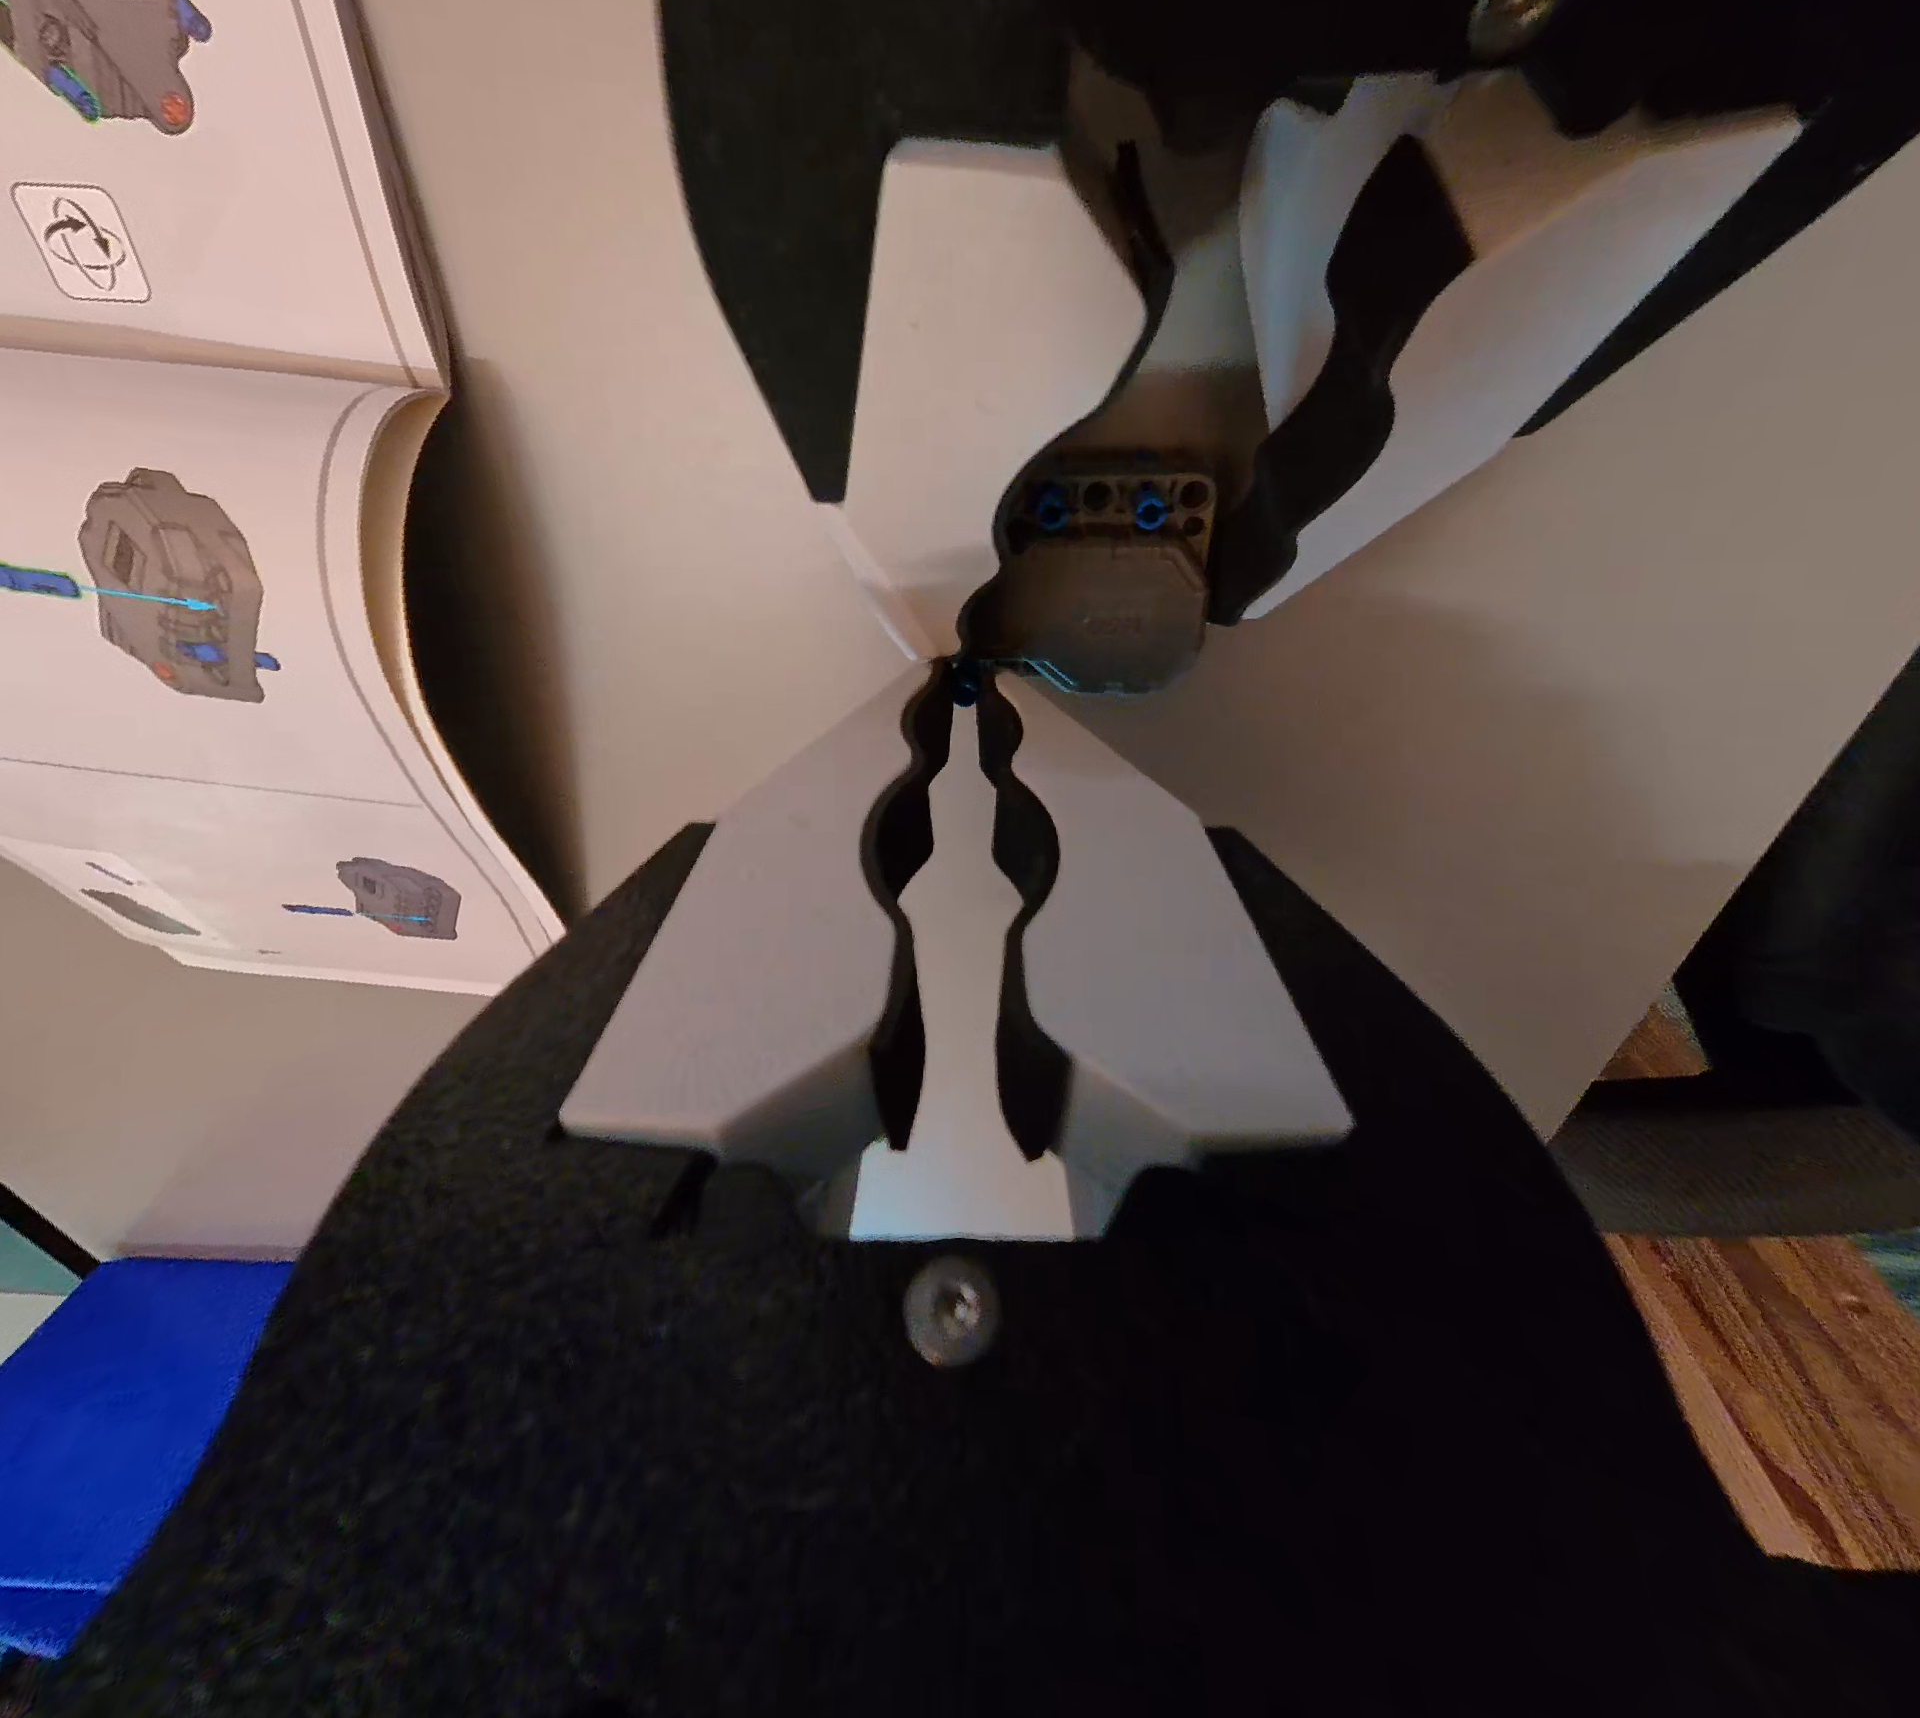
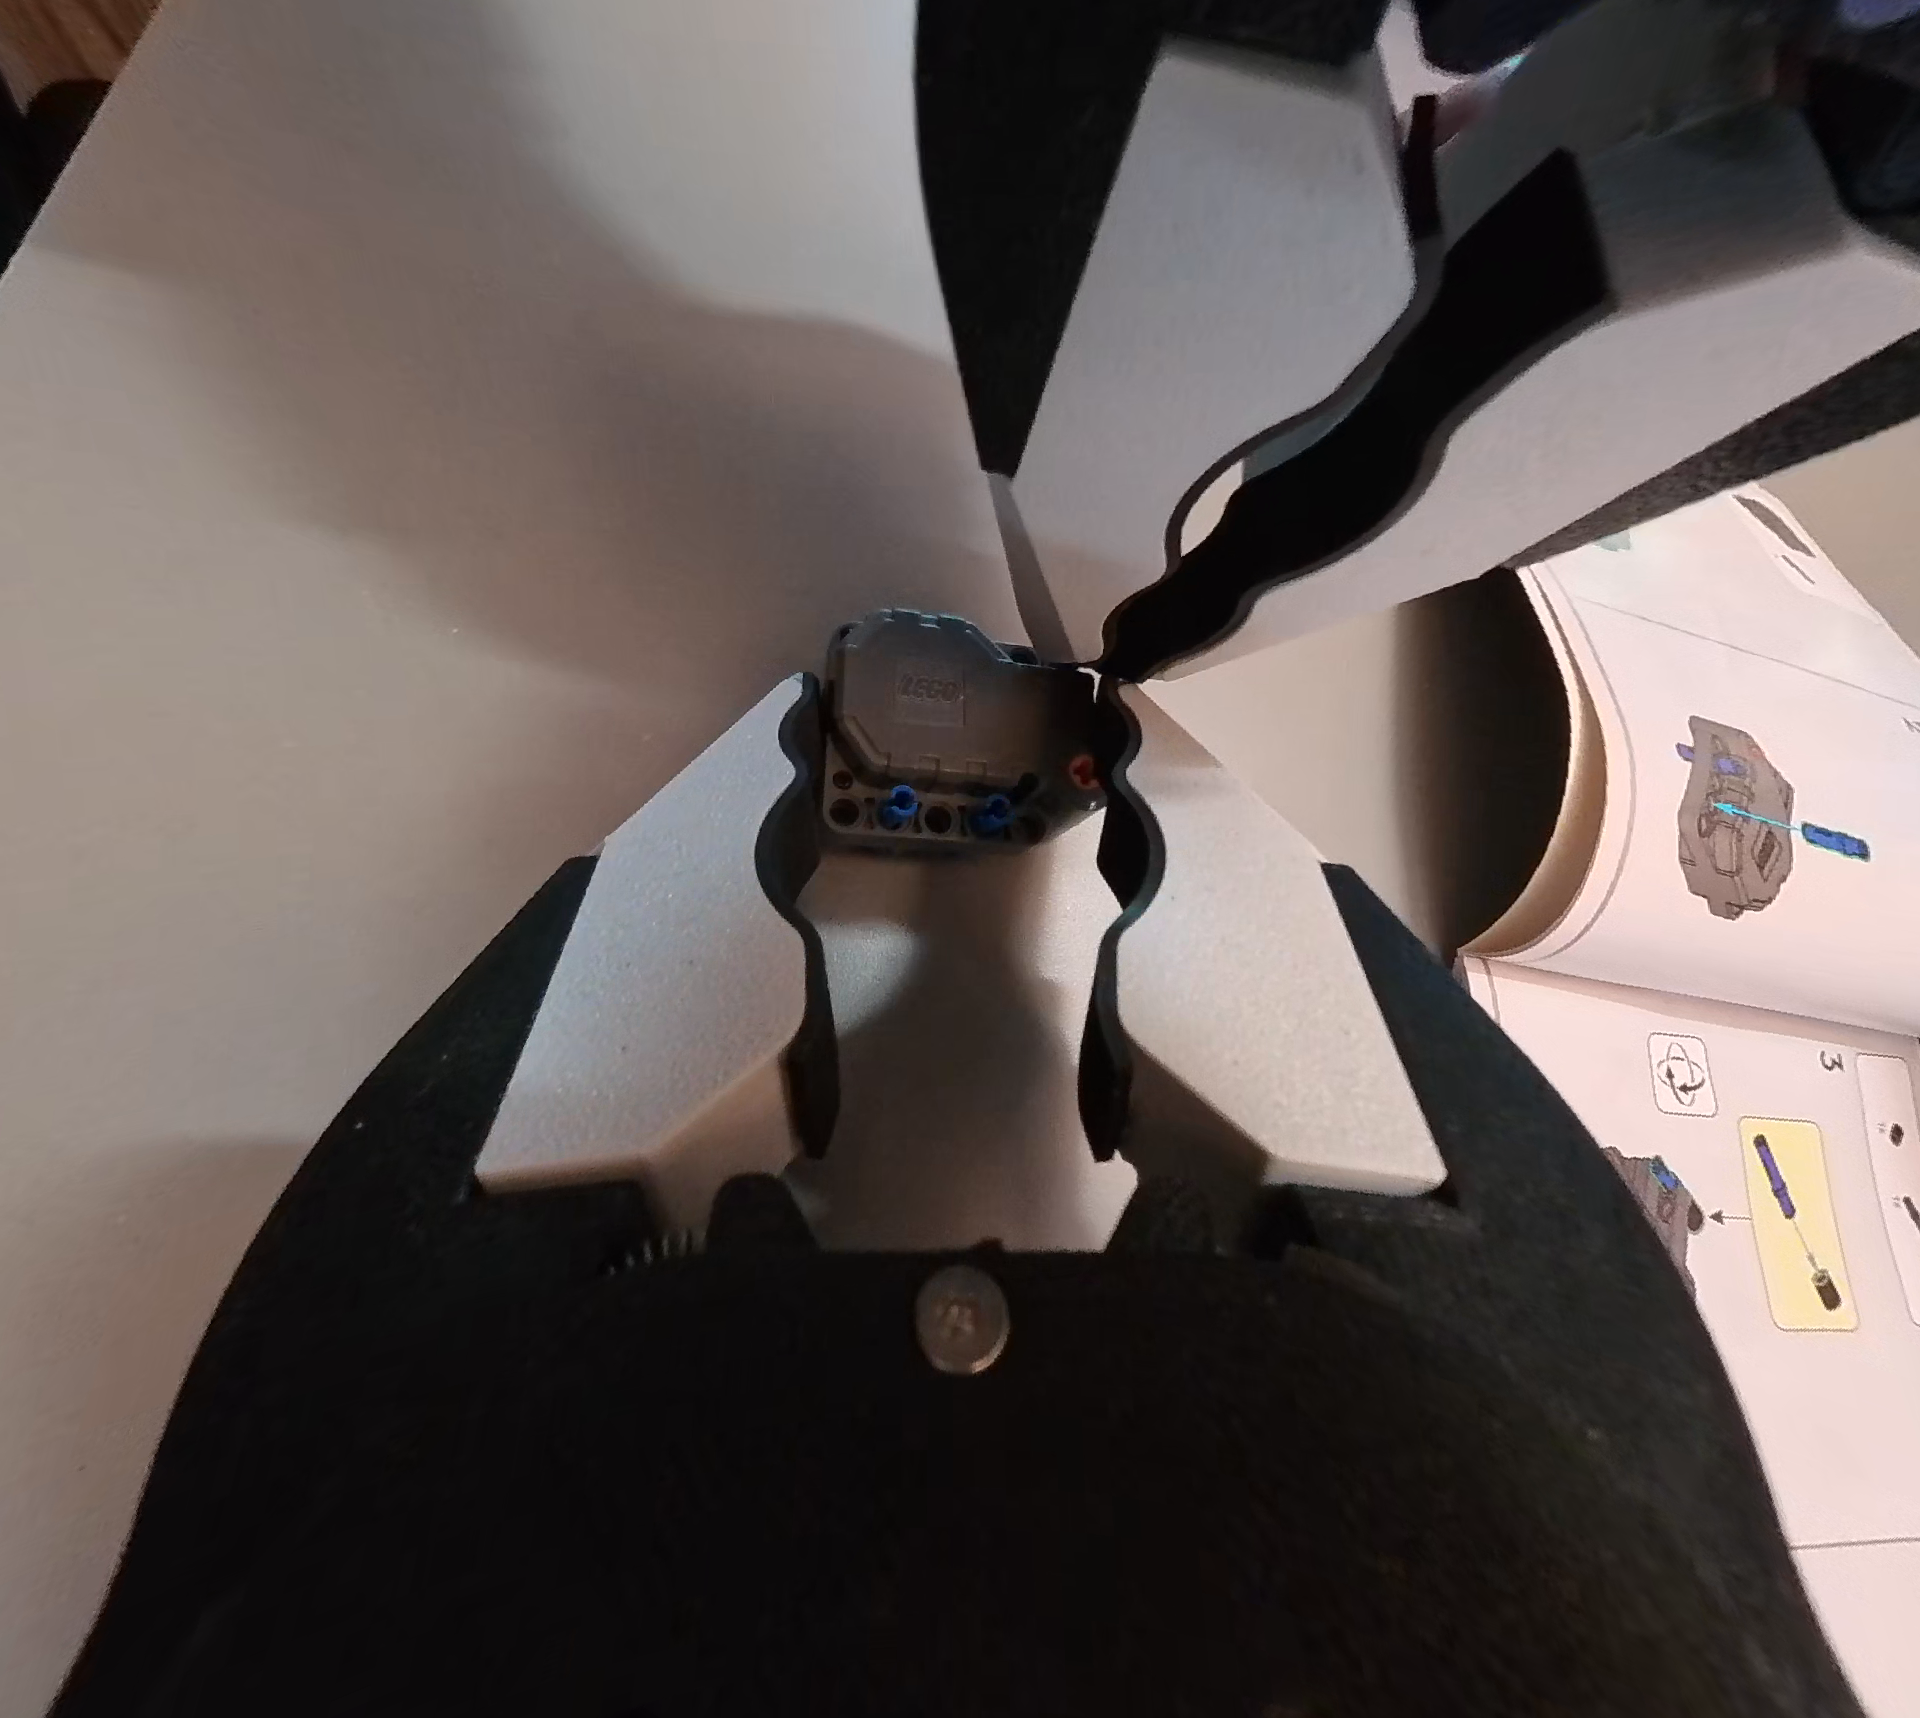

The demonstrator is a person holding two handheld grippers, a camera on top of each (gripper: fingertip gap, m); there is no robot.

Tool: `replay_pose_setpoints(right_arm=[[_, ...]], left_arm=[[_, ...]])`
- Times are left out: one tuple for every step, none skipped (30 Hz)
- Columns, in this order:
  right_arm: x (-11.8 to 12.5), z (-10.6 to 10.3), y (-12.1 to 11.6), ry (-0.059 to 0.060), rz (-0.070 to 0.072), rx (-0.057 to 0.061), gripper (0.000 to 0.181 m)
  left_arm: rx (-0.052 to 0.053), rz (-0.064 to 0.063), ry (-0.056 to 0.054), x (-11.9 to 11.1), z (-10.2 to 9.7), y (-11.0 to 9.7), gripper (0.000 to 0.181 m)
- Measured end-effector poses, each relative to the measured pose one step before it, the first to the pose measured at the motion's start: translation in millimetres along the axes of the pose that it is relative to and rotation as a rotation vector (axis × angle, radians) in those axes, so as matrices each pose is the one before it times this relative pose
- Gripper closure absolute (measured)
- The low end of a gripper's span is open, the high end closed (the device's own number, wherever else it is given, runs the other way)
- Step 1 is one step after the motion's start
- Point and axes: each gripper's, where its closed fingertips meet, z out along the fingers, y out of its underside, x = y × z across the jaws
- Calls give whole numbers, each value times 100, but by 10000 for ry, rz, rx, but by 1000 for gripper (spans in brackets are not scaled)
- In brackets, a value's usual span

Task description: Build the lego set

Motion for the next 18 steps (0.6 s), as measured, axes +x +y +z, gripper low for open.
replay_pose_setpoints(right_arm=[[0,0,0,0,1,0,130],[1,0,0,0,-1,0,130],[-3,0,0,-2,2,0,130],[-1,-7,3,2,-3,0,130],[-2,2,7,6,-8,-1,130],[3,3,-3,5,-5,-2,130],[-4,-8,5,1,-2,-1,130],[6,2,3,-3,4,-1,130],[3,-3,-5,-6,8,-1,130],[-9,1,-1,-4,4,1,130],[1,0,0,0,-1,0,130],[-3,-7,4,2,-2,0,130],[1,7,-4,-2,2,0,130],[0,-12,-7,2,-2,2,130],[-4,0,3,11,-14,1,130],[6,-9,0,12,-14,1,130],[4,-10,0,0,-1,-5,130],[-11,-16,11,-4,-10,-3,130]], left_arm=[[31,-42,15,6,4,-2,180],[27,-70,22,12,11,-1,180],[5,-48,-3,10,4,3,180],[-23,-5,-36,-7,2,0,180],[-48,-8,-34,4,4,11,180],[-57,-16,-21,-4,-2,0,179],[-41,-17,-12,-10,0,0,179],[-8,-55,9,-8,6,-11,179],[17,-85,16,5,5,-9,179],[28,-57,10,0,12,-6,179],[43,-49,42,5,4,-3,179],[52,-84,75,5,2,-10,179],[38,-80,60,0,0,-1,179],[23,-19,31,10,-3,6,179],[18,50,15,-5,-7,10,179],[41,78,18,38,-32,2,179],[83,33,3,65,-23,-31,179],[144,-2,-86,36,35,-16,179]])
